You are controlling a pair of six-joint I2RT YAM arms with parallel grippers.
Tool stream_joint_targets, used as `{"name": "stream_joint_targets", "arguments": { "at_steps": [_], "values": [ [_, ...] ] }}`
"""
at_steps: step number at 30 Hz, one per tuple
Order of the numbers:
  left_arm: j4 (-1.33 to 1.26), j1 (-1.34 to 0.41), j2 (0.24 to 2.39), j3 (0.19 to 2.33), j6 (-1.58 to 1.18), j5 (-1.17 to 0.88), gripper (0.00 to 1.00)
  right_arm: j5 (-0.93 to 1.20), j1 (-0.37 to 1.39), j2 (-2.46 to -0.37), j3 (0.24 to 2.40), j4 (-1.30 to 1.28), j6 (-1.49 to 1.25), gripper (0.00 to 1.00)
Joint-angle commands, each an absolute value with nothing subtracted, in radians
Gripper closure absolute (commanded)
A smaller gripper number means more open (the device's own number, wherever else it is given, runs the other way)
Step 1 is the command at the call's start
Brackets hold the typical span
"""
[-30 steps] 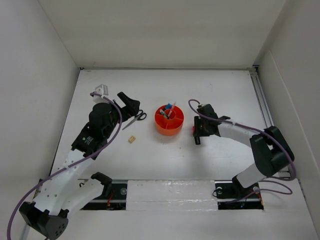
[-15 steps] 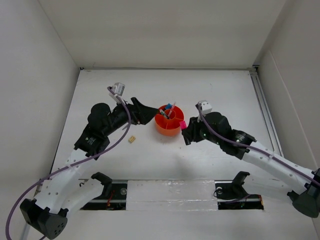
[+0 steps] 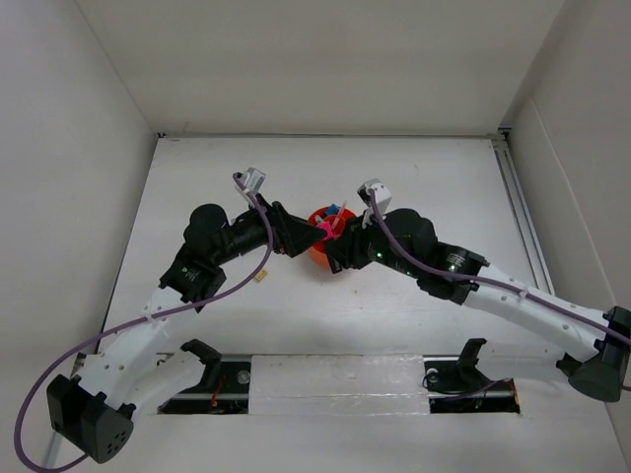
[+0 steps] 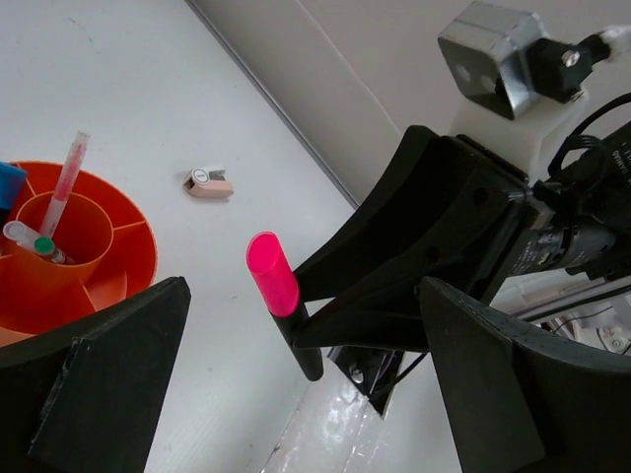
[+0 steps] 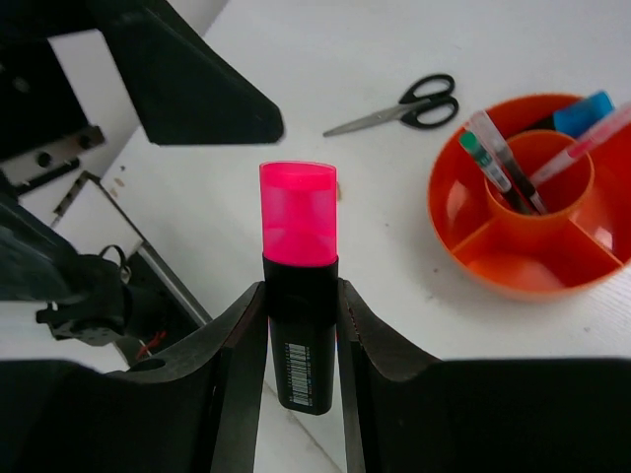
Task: Sort the stationery into containers
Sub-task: Pick up the pen from the center of the board, then place the pen in the storage box.
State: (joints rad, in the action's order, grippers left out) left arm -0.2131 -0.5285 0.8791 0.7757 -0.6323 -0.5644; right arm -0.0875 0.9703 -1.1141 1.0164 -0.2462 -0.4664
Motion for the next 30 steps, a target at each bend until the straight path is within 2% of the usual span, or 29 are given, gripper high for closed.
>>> {"name": "stream_joint_targets", "arguments": {
  "at_steps": [1,10,15,21,24,25,28,30],
  "values": [
    [-0.295,-0.529,0.87,0.773,-0.635,-0.601,0.0,-0.103,1.003,-1.14,1.104,-0.149,-0.442,1.0],
    [-0.295,-0.529,0.87,0.764,-0.644,-0.574,0.0,-0.084,1.023,-1.164,1.117,-0.083,-0.442,1.0],
    [-0.295,-0.529,0.881,0.764,-0.644,-0.551,0.11,-0.084,1.042,-1.164,1.117,-0.074,-0.433,1.0],
    [-0.285,-0.529,0.881,0.764,-0.663,-0.493,0.12,-0.084,1.042,-1.143,1.098,-0.064,-0.433,1.0],
    [-0.285,-0.529,0.87,0.764,-0.663,-0.483,0.22,-0.084,1.061,-1.134,1.089,-0.064,-0.433,1.0],
    [-0.285,-0.529,0.87,0.764,-0.663,-0.483,0.33,-0.097,1.062,-1.134,1.089,-0.064,-0.423,1.0],
    [-0.285,-0.529,0.88,0.764,-0.672,-0.483,0.43,-0.107,1.062,-1.134,1.089,-0.055,-0.423,1.0],
    [-0.298,-0.529,0.881,0.764,-0.672,-0.512,0.45,-0.107,1.062,-1.134,1.089,-0.055,-0.423,1.0]
  ]
}}
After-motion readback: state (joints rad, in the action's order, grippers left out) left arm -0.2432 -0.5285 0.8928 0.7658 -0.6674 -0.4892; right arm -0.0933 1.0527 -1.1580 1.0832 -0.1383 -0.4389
